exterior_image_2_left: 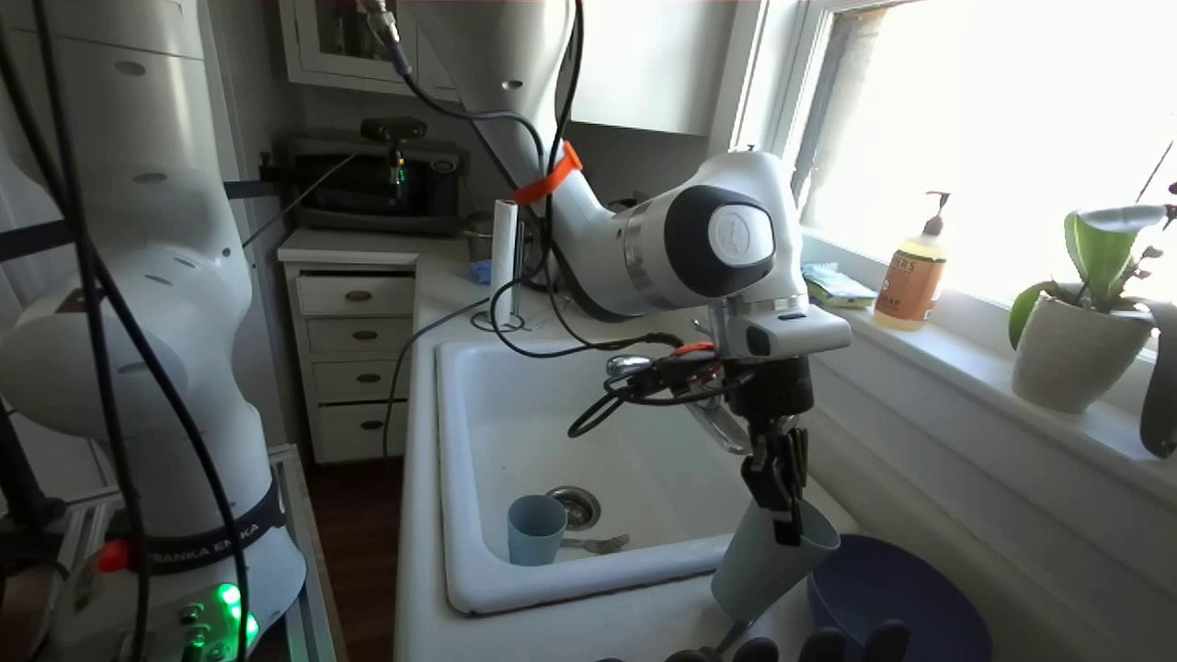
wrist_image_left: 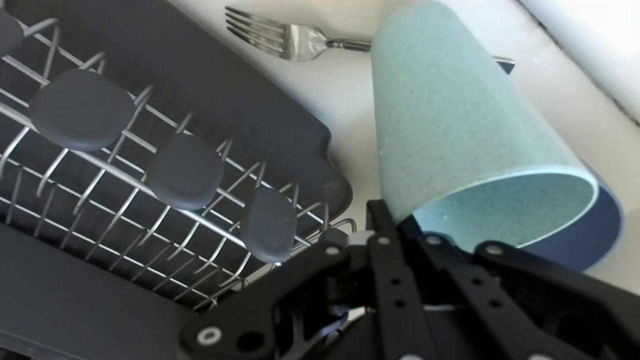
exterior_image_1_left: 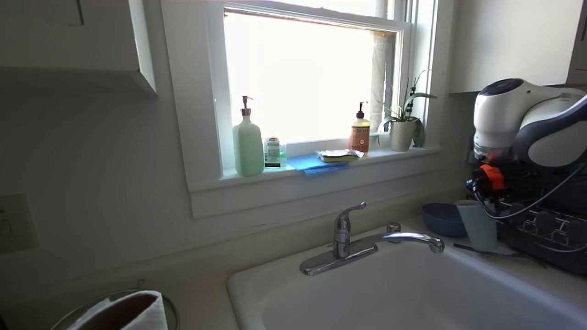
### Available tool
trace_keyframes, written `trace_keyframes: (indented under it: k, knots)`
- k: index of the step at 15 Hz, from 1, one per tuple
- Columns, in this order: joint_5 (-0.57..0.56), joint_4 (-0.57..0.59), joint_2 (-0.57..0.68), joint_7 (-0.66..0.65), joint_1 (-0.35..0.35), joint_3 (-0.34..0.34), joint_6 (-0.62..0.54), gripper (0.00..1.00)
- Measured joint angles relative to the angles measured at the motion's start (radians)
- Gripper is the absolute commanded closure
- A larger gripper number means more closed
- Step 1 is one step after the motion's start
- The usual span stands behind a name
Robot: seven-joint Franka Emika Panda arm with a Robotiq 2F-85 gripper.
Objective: Place the cup on the counter upright
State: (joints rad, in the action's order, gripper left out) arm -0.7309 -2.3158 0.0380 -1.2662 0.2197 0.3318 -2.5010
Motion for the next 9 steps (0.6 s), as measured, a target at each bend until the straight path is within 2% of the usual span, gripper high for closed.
trace_keyframes:
  k: [9]
  knots:
    - [-0.014,-0.036,-0.001,-0.035,0.0,-0.013,-0.024,0.99]
